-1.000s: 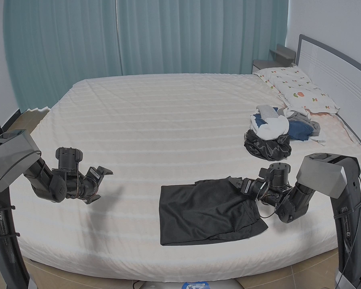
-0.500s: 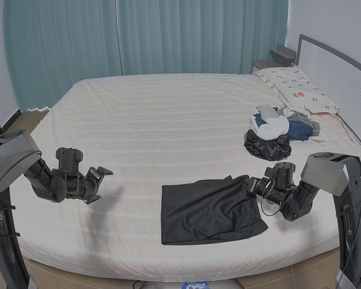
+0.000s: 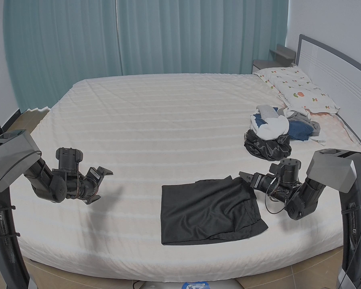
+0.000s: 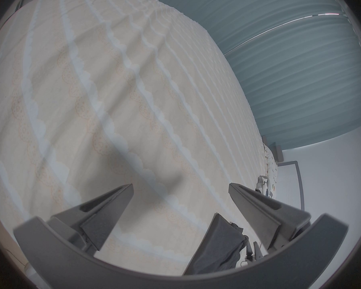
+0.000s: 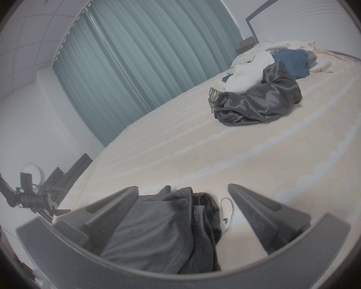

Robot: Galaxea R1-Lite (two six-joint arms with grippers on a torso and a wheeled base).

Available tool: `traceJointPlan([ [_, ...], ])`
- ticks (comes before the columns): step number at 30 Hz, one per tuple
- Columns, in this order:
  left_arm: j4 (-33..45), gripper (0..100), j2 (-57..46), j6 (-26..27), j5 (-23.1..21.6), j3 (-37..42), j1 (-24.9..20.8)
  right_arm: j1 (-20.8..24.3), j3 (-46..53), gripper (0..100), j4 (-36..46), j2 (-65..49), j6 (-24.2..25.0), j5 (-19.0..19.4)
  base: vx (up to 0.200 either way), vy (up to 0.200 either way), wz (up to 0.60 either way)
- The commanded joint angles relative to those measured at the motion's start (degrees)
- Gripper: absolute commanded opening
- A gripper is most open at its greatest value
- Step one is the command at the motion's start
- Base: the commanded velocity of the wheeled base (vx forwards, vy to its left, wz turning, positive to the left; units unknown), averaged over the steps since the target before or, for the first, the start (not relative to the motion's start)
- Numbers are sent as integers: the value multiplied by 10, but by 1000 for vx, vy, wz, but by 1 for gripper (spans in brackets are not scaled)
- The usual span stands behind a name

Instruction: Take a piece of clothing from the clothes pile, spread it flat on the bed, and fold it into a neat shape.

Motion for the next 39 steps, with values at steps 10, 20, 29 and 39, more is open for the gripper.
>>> traceJointPlan([
  [10, 0, 100, 1, -1, 0, 0, 0, 4, 235, 100, -43, -137, 28, 101, 0, 0, 0],
  [20, 0, 100, 1, -1, 0, 0, 0, 10, 305, 100, -74, -117, 17, 148, 0, 0, 0],
  [29, 0, 100, 1, -1, 0, 0, 0, 29, 301, 0, -83, -85, 7, 143, 0, 0, 0],
  [39, 0, 100, 1, -1, 0, 0, 0, 1, 340, 0, -103, -87, -37, 133, 0, 0, 0],
])
